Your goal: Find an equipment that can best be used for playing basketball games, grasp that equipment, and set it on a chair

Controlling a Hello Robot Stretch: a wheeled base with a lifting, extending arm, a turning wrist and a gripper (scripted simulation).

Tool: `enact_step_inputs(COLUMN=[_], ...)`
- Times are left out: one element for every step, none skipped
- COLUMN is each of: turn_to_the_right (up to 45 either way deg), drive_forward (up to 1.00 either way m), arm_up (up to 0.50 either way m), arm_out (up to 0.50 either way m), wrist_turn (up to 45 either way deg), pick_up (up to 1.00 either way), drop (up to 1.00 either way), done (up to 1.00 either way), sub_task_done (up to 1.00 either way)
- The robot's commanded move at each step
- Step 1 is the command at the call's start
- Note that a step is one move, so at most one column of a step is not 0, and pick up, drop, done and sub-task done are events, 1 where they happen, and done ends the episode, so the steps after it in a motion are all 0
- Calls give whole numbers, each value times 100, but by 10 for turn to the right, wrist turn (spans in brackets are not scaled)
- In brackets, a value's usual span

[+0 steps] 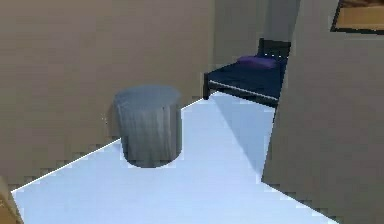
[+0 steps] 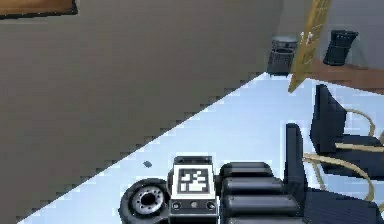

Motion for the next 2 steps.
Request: enact_step_inputs(turn_to_the_right=[450,360], drive_forward=[0,0], arm_up=[0,0], arm_out=[0,0], wrist_turn=[0,0], pick_up=[0,0], drop=[0,0], done=[0,0], sub_task_done=[0,0])
